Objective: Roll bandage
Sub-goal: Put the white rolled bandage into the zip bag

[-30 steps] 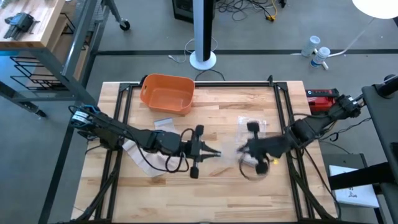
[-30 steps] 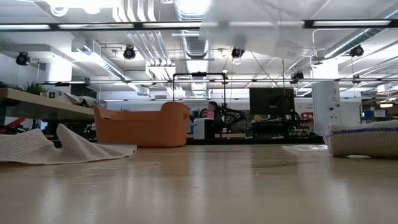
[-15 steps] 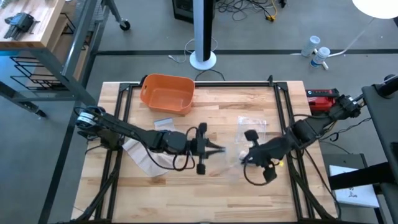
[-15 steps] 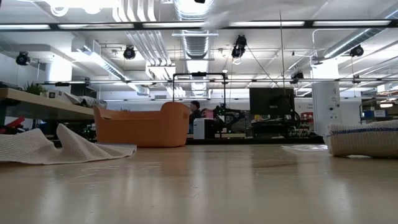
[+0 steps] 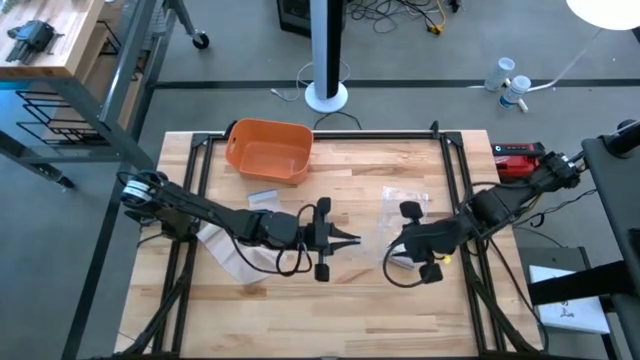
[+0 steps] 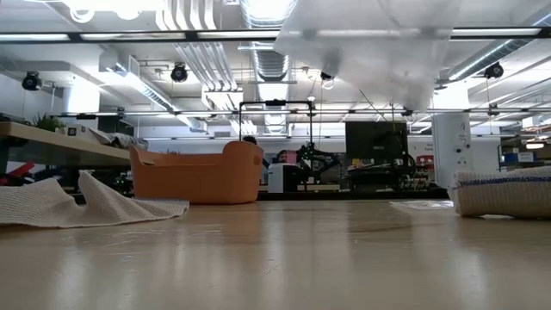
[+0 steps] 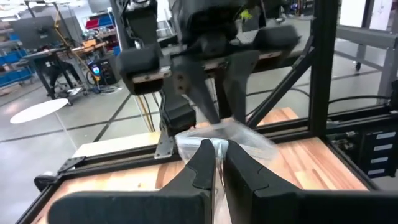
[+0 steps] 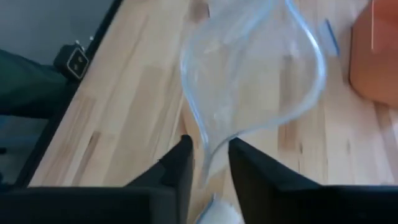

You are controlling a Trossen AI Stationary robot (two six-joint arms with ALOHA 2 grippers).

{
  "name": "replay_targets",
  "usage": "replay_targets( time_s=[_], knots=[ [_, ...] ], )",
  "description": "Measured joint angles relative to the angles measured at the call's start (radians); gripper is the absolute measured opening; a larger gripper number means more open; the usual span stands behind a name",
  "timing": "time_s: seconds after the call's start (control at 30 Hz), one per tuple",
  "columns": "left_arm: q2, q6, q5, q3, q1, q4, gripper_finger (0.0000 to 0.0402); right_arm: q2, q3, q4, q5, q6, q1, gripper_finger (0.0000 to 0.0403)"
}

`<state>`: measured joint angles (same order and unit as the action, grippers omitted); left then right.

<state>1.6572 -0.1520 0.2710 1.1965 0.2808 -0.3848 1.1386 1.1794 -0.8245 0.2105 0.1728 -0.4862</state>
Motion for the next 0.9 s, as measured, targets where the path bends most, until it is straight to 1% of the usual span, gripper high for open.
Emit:
replay_targets(
  time_s=[0.13, 0.27, 0.37, 0.5, 0.6, 0.73, 0.8, 0.9],
  knots=[
    [-0.003, 0.000, 0.000, 0.000, 0.008, 0.013, 0.0006, -0.006, 0.019, -0.118, 0.003, 0.073, 0.000, 0.0138],
    [-0.003, 0.012, 0.006, 0.000, 0.024, 0.049, 0.0006, -0.015, 0.022, -0.242, 0.059, 0.152, 0.000, 0.0169],
    [-0.003, 0.025, 0.027, 0.000, 0.039, 0.064, 0.0006, -0.016, -0.008, -0.302, 0.098, 0.221, 0.000, 0.0190],
    [-0.004, 0.058, 0.086, -0.001, 0.064, 0.088, 0.0006, -0.010, -0.102, -0.265, 0.104, 0.326, 0.001, 0.0220],
    [-0.006, 0.110, 0.117, -0.004, 0.092, 0.133, 0.0006, 0.011, -0.185, -0.245, 0.084, 0.419, 0.002, 0.0248],
    [-0.006, 0.183, 0.183, -0.031, 0.144, 0.172, 0.0006, 0.064, -0.265, -0.146, 0.051, 0.539, 0.003, 0.0291],
    [-0.006, 0.204, 0.219, -0.047, 0.167, 0.170, 0.0006, 0.097, -0.292, -0.087, 0.051, 0.555, 0.003, 0.0312],
    [-0.006, 0.243, 0.258, -0.060, 0.192, 0.167, 0.0006, 0.158, -0.320, -0.051, 0.046, 0.535, 0.028, 0.0335]
  ],
)
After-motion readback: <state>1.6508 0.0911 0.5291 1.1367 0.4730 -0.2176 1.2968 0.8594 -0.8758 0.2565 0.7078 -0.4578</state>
